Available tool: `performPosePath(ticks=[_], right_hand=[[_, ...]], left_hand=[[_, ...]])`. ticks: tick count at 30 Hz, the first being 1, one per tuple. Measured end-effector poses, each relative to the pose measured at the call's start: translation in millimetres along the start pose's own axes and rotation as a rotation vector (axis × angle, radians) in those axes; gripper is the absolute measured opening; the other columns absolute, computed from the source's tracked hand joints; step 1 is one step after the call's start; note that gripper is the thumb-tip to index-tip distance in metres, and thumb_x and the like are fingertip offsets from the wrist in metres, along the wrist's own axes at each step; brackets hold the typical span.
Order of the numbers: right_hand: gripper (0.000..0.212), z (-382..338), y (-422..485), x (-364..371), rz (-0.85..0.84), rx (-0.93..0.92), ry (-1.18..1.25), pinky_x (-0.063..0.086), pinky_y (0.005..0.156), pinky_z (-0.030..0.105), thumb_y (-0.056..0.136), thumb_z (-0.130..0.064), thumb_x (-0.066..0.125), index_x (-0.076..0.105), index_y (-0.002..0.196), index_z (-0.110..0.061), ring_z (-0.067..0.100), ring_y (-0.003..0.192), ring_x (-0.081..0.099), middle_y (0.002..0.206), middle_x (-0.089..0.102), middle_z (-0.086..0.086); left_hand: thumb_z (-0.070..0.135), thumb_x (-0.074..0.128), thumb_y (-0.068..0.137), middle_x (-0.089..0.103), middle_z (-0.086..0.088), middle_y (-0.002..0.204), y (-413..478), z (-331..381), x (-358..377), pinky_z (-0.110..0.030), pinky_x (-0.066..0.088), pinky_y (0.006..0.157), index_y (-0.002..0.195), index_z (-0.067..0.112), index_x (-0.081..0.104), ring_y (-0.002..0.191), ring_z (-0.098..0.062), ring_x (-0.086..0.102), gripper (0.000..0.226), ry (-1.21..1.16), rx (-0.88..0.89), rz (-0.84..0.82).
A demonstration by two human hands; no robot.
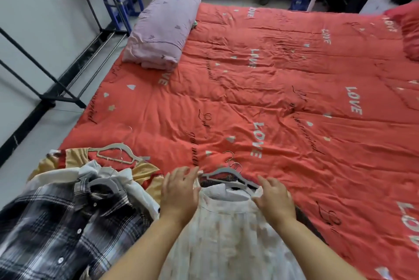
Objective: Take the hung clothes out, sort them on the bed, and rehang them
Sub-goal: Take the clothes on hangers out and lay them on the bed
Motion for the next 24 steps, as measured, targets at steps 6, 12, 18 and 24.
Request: performPosePath(ticks=[6, 12, 18, 24], right_hand=[[0.046, -21, -15, 31, -0.081, -0.118, 0.033, 0.032, 0.103, 0.030, 0.093, -0.034, 0.052, 0.040, 0.137, -0.026, 0.018, 0.128, 0.038, 0.137, 0.043, -0.004], [0.044, -63, -29, 13, -0.047, -0.245, 0.037, 0.035, 0.097, 0.028, 0.091, -0.034, 0.056, 0.047, 0.133, -0.024, 0.017, 0.125, 0.041, 0.134, 0.046, -0.006], [0.045, -137, -62, -17, 0.002, -0.430, 0.007, 0.037, 0.100, 0.031, 0.089, -0.032, 0.059, 0.050, 0.131, -0.021, 0.020, 0.121, 0.045, 0.130, 0.050, -0.003], [0.044, -263, -150, -41, 0.035, -0.699, -0.065, 0.039, 0.094, 0.034, 0.087, -0.032, 0.061, 0.053, 0.129, -0.025, 0.024, 0.114, 0.049, 0.127, 0.053, -0.001]], left_hand=[[0.018, 0.093, 0.040, 0.064, 0.006, 0.082, -13, 1, -7, -0.041, 0.054, 0.070, 0.102, 0.023, 0.068, 0.075, -0.016, 0.063, 0.067, 0.051, 0.082, 0.071], [0.013, 0.091, 0.043, 0.063, 0.004, 0.078, -17, -7, -34, -0.037, 0.053, 0.064, 0.092, 0.021, 0.070, 0.068, -0.019, 0.064, 0.054, 0.014, 0.071, 0.073], [0.014, 0.078, 0.067, 0.065, -0.004, 0.099, -49, -39, -87, -0.045, 0.047, 0.086, 0.104, 0.014, 0.070, 0.093, -0.027, 0.063, 0.037, 0.023, -0.038, 0.073], [0.017, 0.071, 0.077, 0.064, -0.005, 0.104, -139, -107, -196, -0.043, 0.044, 0.090, 0.113, 0.013, 0.066, 0.097, -0.027, 0.060, 0.036, 0.100, -0.185, 0.249]])
Point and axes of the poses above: each hand's wrist, its own y-axis towards the middle knuckle, its own x-axis out of the palm, z = x × y, the point moved 7 cm from there along y, towards the middle knuckle
